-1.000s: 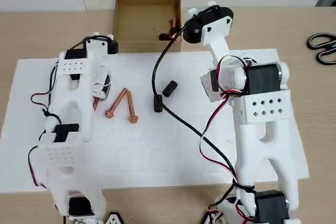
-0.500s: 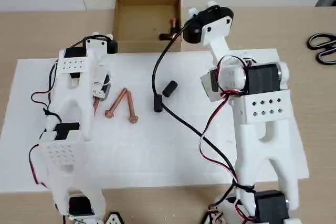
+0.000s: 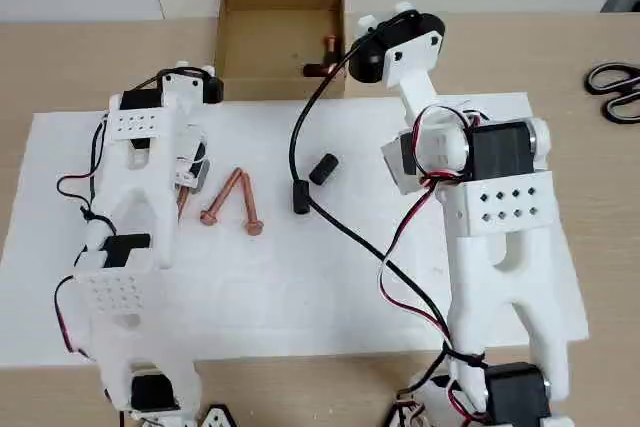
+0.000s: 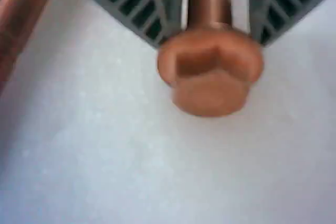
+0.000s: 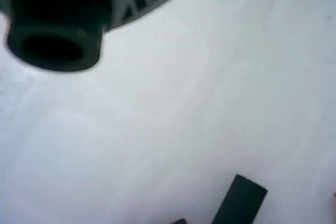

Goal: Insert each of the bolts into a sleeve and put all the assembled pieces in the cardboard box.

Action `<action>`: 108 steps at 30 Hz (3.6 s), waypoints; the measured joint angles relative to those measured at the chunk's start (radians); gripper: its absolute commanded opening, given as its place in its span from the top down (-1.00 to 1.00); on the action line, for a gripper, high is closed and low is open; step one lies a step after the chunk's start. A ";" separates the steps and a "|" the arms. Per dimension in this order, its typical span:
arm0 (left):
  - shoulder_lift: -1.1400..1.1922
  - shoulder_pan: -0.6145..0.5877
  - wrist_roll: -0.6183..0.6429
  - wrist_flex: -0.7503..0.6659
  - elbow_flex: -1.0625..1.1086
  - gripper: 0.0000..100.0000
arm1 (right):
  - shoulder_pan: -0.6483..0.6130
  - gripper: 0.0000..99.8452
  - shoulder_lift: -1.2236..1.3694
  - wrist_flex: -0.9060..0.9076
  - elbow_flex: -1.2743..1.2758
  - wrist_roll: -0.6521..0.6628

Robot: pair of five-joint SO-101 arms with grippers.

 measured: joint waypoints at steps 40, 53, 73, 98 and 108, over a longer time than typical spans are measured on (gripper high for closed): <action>-1.020 0.193 0.281 0.040 0.295 0.99 | -0.002 0.99 -0.571 -0.044 0.325 0.000; -1.441 0.319 0.474 -0.600 0.968 0.99 | -0.094 0.99 -0.713 -0.678 1.007 -0.153; -1.556 0.411 0.628 -0.951 1.200 0.99 | -0.316 0.99 -1.017 -1.231 1.631 -0.400; -1.556 0.534 0.694 -0.936 1.229 0.99 | -0.411 0.99 -1.217 -1.438 1.823 -0.367; -1.565 0.582 0.700 -0.864 1.229 0.99 | -0.413 0.99 -1.217 -1.438 1.823 -0.367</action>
